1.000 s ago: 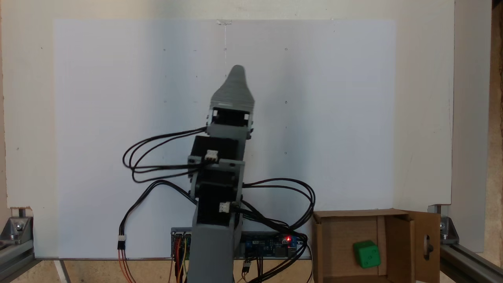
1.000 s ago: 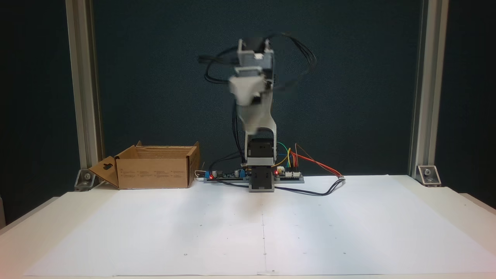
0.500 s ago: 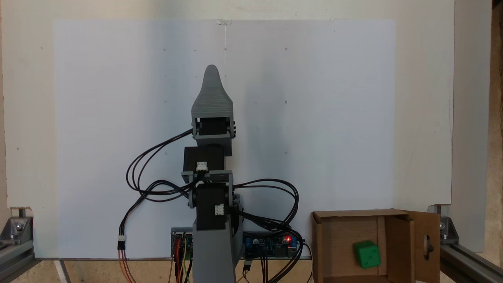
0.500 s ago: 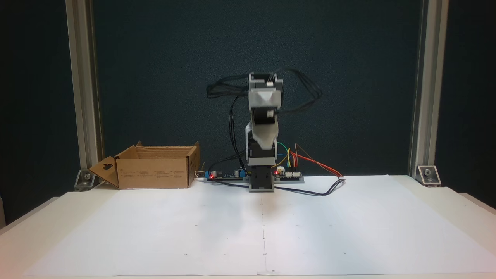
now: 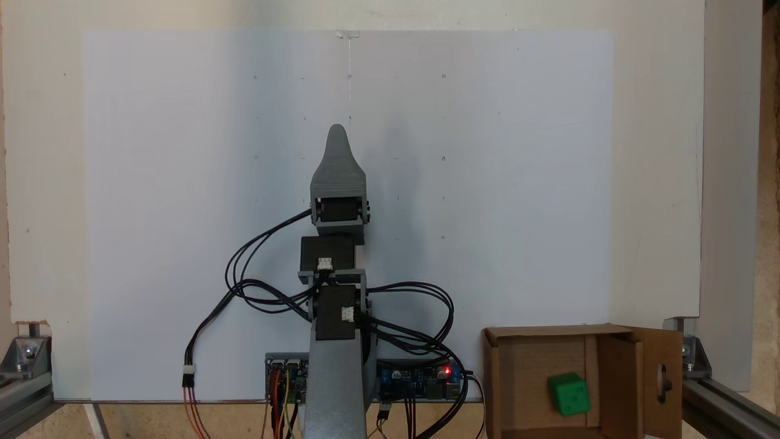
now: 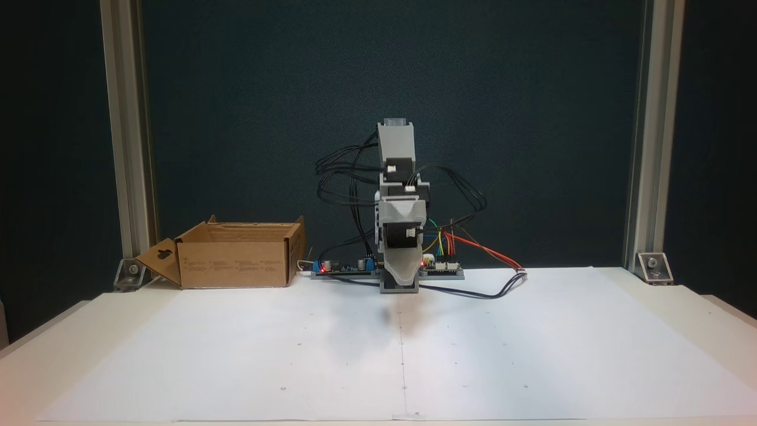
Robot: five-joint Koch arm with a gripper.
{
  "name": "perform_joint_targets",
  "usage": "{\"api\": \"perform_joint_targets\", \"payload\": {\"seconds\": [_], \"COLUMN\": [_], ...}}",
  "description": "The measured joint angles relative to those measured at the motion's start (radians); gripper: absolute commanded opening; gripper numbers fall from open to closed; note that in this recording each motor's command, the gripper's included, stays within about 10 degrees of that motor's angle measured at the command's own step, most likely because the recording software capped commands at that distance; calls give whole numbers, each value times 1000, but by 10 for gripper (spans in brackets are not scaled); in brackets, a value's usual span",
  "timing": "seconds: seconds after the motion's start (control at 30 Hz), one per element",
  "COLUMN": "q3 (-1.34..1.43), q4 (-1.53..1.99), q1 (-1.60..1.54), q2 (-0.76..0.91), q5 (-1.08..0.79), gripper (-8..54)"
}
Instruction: Grasp a green dice and put it in the bin.
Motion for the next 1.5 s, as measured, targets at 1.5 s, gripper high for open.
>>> {"api": "perform_joint_targets", "payload": {"seconds": [1.5], "q3": [339], "q4": [-681], "q1": [78], "q2": [0], "q5": [0], "gripper": [441]}}
